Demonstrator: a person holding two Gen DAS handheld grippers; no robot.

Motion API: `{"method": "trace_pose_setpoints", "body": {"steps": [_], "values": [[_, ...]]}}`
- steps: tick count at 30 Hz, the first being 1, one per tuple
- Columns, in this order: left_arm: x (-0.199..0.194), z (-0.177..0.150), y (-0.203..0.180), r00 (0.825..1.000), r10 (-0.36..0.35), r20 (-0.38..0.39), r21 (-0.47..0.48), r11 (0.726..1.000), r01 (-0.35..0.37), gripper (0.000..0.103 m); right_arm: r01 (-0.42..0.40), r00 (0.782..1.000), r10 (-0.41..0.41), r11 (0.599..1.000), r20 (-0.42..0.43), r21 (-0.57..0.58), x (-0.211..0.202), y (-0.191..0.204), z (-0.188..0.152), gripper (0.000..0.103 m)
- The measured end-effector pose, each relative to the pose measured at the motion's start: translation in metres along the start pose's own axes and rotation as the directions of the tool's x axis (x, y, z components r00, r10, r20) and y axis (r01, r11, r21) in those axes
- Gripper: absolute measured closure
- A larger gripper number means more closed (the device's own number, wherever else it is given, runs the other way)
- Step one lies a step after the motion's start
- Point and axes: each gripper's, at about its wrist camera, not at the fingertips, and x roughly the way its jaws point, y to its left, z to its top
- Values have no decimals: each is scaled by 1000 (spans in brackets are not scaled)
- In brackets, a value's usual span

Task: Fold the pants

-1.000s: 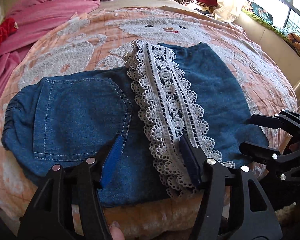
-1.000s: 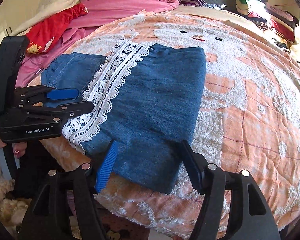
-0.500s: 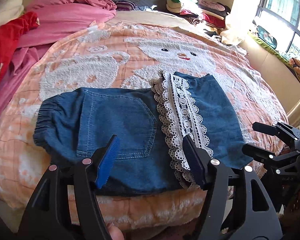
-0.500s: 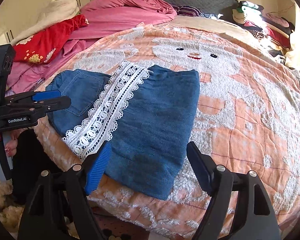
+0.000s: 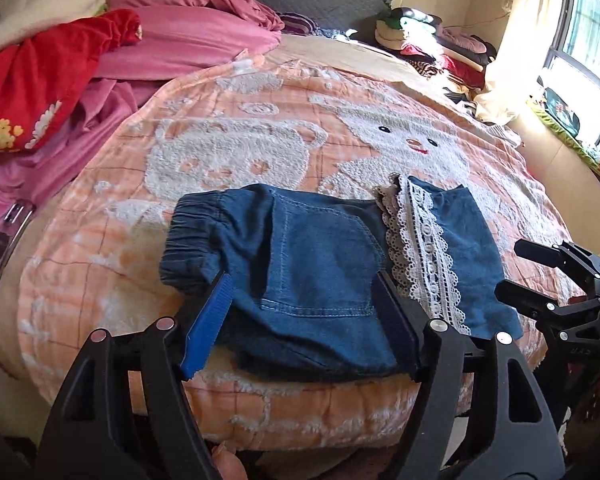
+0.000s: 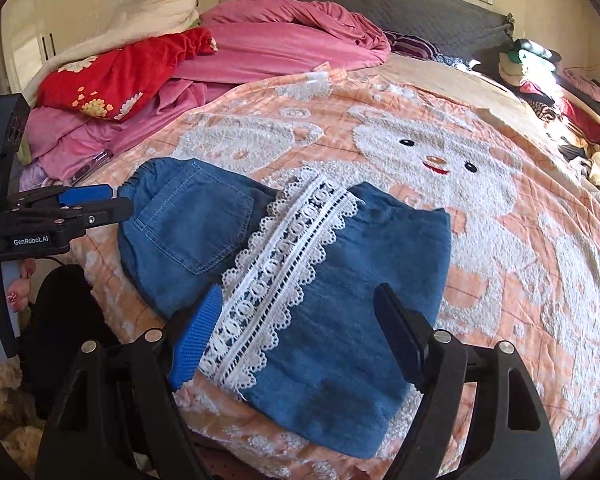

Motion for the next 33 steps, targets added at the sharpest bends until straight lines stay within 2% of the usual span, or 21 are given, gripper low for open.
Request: {"method": "trace_pose_setpoints", "body": {"steps": [7, 14, 21, 33], "values": [[-4, -5, 34, 999, 48, -5, -72, 996, -48, 35, -60, 998, 60, 997, 5, -44, 17, 17, 30, 26], [8, -17, 63, 996, 68, -53, -142, 987, -74, 35, -123, 992, 122, 988, -15, -96, 43, 35, 59, 26], [18, -21, 67, 997, -2, -75, -177, 984, -11, 35, -209, 977, 202, 971, -67, -117, 83, 50, 91, 26], [47, -26, 65, 989, -62, -131, -186, 982, 37, 35, -313, 943, 287, 937, -166, -154, 135, 78, 123, 26]]}}
